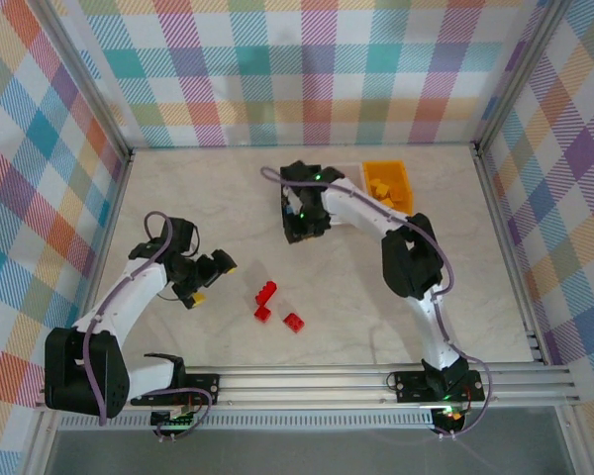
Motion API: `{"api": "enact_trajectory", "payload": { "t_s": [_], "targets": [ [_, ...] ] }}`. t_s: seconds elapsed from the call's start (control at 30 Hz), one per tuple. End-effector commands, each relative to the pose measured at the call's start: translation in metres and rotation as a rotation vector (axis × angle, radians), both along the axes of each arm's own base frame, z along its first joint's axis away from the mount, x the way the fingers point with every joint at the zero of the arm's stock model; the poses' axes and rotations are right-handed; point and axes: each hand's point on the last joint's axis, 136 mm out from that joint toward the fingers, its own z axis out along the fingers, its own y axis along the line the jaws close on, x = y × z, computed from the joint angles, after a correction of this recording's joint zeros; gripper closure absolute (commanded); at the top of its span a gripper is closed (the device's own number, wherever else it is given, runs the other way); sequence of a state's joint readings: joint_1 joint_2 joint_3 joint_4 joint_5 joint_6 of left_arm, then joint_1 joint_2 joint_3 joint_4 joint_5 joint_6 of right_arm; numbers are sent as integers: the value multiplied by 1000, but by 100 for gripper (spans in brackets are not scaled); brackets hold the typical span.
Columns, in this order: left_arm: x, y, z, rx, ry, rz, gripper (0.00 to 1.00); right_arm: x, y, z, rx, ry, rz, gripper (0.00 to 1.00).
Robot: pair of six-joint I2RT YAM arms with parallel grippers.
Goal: Sort the legos into containers by color
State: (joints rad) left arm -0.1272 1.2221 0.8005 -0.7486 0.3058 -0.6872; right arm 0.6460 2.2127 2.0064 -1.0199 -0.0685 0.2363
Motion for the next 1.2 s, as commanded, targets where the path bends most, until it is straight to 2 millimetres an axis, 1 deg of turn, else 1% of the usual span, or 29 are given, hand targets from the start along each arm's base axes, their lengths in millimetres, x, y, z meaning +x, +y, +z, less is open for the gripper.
{"api": "enact_trajectory", "payload": {
  "t_s": [0.0,0.07,0.1,0.17,0.27,0.33,0.43,0.63,0.7,0.73,0.8,0.93,1.03,1.1,1.17],
  "targets": [
    [9,-2,10,-17,-32,-28,0,29,-18,53,85,-70,-102,64],
    [9,-3,10,-18,-22,-40,0,50,-31,61,96,-96,-153,64],
    [9,-3,10,-19,-18,-48,0,64,-40,63,91,-115,-180,64],
    [9,-4,13,-18,-18,-55,0,83,-55,65,82,-139,-224,64],
    [9,-4,17,-20,-21,-66,0,113,-82,61,67,-156,-299,64],
    [9,-5,19,-25,-22,-71,0,128,-95,54,49,-156,-330,64],
    [6,-5,20,-25,-22,-75,0,141,-106,43,36,-149,-355,64],
    [-3,-3,24,-15,-28,-92,0,149,-113,23,13,-136,-368,63],
    [-6,-3,24,-11,-27,-100,0,150,-114,20,12,-132,-374,62],
    [-7,-3,24,-10,-26,-103,0,151,-115,19,12,-131,-377,59],
    [-8,-3,25,-9,-26,-107,0,152,-116,18,14,-131,-380,49],
    [-6,-3,24,-10,-30,-103,0,152,-120,29,16,-145,-384,41],
    [-1,-5,24,-19,-34,-100,0,147,-120,43,27,-154,-381,40],
    [2,-6,25,-23,-40,-97,0,137,-115,53,54,-139,-369,39],
    [5,-5,25,-23,-46,-89,0,119,-103,61,82,-114,-322,37]
  ]
}}
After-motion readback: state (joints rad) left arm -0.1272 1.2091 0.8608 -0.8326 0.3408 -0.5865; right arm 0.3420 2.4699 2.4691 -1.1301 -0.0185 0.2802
